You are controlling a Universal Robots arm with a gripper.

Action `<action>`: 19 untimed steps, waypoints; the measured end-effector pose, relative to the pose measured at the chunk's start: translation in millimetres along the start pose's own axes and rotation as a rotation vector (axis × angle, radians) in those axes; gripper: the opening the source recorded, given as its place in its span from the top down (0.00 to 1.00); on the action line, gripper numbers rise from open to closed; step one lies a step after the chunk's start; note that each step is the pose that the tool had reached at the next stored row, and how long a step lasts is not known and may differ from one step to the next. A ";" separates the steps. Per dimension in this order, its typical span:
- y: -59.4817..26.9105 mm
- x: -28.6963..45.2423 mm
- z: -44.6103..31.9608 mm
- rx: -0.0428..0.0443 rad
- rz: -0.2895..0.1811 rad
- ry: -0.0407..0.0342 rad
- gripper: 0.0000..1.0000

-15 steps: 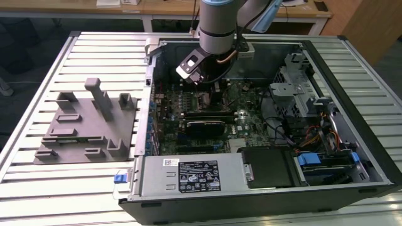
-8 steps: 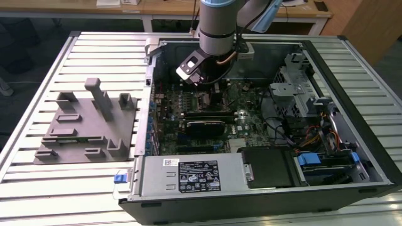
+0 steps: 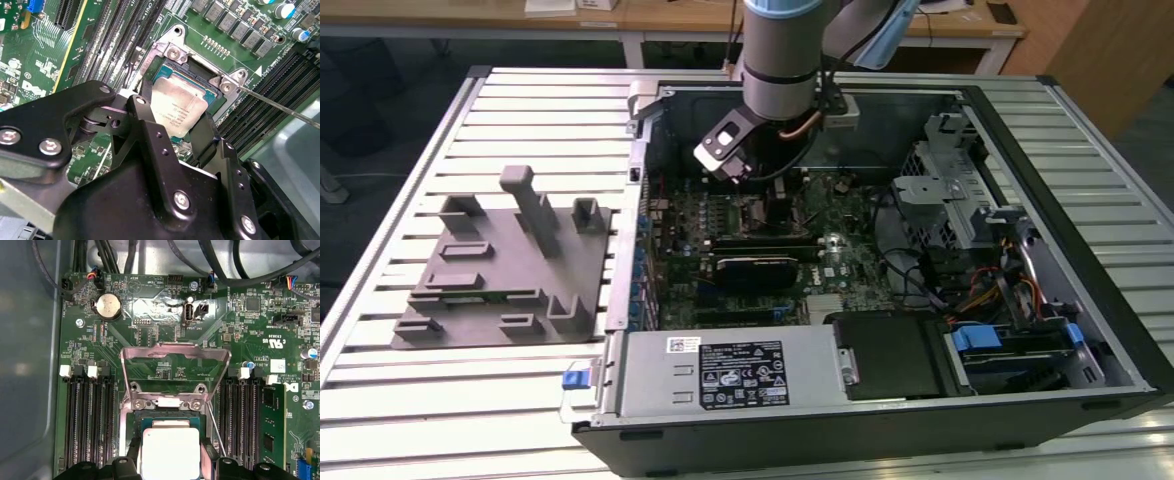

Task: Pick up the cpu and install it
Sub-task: 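Place the cpu into insertion slot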

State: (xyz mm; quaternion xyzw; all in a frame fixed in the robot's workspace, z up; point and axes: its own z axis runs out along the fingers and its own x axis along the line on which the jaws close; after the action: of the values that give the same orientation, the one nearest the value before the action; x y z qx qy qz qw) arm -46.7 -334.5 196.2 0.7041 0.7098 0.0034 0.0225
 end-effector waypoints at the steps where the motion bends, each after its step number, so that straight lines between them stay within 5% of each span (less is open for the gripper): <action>1: -0.2 0.4 0.3 0.0000 0.001 0.0002 0.46; 19: -0.5 1.0 4.4 0.0004 0.010 0.0011 0.46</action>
State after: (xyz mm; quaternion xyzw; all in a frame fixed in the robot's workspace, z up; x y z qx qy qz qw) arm -47.1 -333.6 191.8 0.7075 0.7063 0.0037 0.0220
